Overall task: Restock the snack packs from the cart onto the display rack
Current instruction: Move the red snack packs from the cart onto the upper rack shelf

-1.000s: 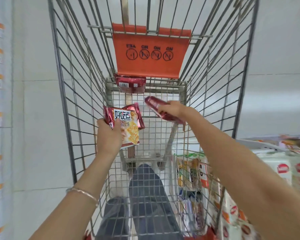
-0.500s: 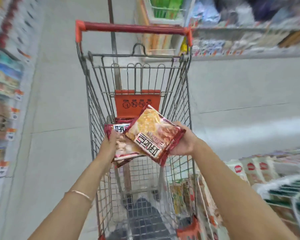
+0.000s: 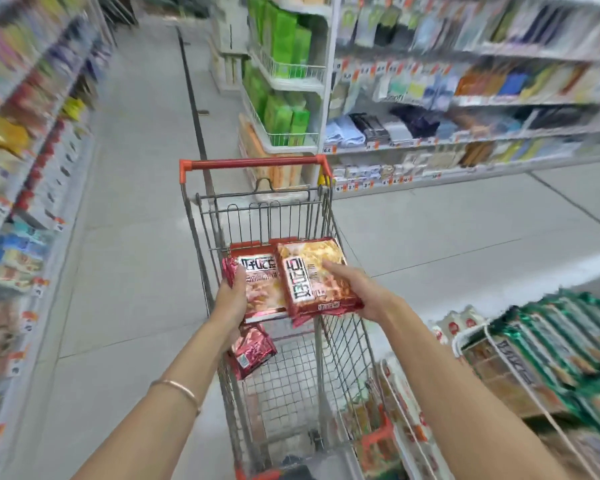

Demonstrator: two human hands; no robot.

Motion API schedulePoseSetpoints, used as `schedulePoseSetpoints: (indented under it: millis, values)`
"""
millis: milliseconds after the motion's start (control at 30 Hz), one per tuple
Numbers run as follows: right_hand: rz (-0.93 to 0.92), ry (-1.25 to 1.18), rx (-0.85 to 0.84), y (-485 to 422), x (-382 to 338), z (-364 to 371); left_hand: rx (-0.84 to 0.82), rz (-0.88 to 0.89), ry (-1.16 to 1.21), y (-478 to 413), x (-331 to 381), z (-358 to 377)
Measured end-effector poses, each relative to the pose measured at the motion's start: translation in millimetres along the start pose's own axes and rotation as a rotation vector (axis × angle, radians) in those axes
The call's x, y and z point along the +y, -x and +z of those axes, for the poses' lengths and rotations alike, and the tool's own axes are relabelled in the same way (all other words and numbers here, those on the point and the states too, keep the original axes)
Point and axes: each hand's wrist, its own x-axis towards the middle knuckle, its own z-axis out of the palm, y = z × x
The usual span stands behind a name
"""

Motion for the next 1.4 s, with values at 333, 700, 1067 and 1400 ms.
schedulePoseSetpoints:
  millis: [333,700,1067,1400]
  values:
    - [-0.17,-0.382,0.342,52.3,56.5,96.5,-0.106,0.316,-0.023,137.0,45.7,50.3]
    - [-0.632,0.225,0.597,244.1,-72.4,-6.7,-0.503,0.557,-0.05,198.4,136.8,117.9]
    - [-0.875,0.308,1.086,467.4,-123.9,-146.3,-1.108,0.742,-0.273,361.6,240.3,377.0]
    - [-0.626,0.3,1.349,557.7,-52.3,-256.5,-1.386,0.771,-0.511,433.4,176.5,533.9]
